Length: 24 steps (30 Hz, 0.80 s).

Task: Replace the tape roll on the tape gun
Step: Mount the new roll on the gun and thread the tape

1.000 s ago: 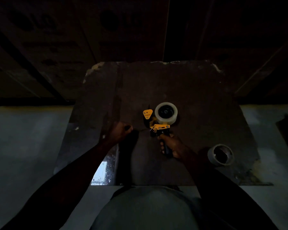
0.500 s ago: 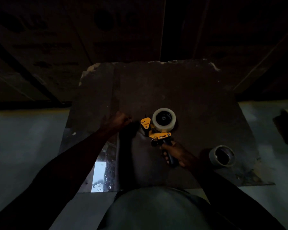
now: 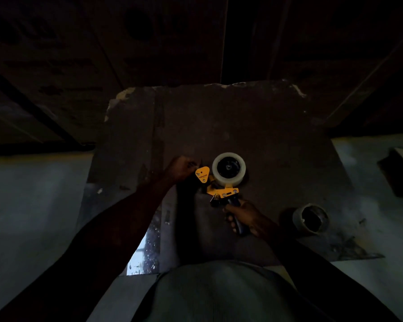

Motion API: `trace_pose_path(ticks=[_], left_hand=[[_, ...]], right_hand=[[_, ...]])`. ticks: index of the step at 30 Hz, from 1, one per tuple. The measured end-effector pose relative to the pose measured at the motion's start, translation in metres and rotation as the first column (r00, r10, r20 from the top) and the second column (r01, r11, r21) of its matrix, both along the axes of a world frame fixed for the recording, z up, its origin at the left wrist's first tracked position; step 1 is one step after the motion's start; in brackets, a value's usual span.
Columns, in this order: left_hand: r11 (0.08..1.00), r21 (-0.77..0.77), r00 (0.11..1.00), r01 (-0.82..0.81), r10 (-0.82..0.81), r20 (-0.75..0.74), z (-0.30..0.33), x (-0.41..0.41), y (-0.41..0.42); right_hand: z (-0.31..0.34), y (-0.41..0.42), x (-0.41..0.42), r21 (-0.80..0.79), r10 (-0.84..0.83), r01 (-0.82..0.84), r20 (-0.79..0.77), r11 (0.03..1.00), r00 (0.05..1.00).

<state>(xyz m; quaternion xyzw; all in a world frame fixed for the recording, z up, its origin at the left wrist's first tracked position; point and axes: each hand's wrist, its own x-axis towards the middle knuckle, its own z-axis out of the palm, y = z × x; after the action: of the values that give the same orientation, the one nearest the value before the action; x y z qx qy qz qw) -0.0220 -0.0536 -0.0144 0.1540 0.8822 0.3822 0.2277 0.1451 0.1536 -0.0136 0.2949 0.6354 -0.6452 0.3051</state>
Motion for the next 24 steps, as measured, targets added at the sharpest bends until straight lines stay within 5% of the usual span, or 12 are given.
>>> trace_pose_path(ticks=[10,21,24], left_hand=[[0.934,0.135,0.942,-0.330,0.318,0.105,-0.011,0.016,0.004],[0.860,0.235,0.864,-0.453,0.358,0.355,-0.016,0.044,0.008],[0.853,0.243,0.862,-0.463,0.369,0.347,-0.017,0.044,0.007]], right_hand=[[0.005,0.003,0.000,0.003,0.041,-0.041,-0.028,0.999,0.999],[-0.001,0.003,0.002,0.040,0.028,-0.027,-0.043,0.999,0.999],[-0.008,0.004,0.004,0.192,0.052,-0.024,-0.140,0.981,0.989]])
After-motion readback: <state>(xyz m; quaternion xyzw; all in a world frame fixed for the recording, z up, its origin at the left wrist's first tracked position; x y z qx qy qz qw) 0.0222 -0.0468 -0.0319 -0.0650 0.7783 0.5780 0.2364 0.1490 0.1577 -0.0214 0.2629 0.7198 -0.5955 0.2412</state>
